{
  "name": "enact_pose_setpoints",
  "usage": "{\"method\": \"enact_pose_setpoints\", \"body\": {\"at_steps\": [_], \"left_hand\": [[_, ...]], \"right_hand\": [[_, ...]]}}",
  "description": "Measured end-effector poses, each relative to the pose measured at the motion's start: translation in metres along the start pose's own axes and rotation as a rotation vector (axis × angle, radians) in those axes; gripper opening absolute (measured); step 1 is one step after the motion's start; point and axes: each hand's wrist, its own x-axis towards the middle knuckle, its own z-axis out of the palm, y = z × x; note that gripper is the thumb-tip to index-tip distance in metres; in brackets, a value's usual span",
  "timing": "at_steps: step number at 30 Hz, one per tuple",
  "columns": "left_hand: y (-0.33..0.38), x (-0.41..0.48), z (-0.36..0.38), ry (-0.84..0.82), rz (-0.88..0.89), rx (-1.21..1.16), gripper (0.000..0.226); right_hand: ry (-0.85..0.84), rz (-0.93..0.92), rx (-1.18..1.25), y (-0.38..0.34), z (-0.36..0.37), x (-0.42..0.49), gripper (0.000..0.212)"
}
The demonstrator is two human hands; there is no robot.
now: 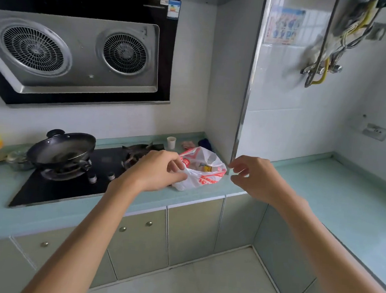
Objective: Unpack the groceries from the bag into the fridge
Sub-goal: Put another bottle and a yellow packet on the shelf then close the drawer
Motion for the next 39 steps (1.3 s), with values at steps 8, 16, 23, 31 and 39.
{"method": "enact_pose_setpoints", "body": {"at_steps": [8,16,23,31,39], "left_hand": [[-0.066,0.122,-0.020,-0.069,0.050,-0.005,0.016],[-0.116,0.213,0.005,-0.188,0.066,0.009,0.021],[-0.150,0.284,0.062,-0.312,0.037,0.041,0.024],[-0.188,0.396,0.124,-0.407,-0.055,0.064,0.021],[-0.222,0.483,0.192,-0.537,-0.165,-0.046,0.023]], "right_hand": [[-0.014,0.059,-0.035,-0.001,0.039,0.119,0.026],[-0.073,0.114,-0.055,0.021,0.082,0.203,0.028],[-0.130,0.133,0.003,0.059,0.130,0.282,0.027],[-0.291,0.187,0.082,0.143,0.210,0.383,0.030],[-0.518,0.200,0.125,0.214,0.268,0.460,0.027]]}}
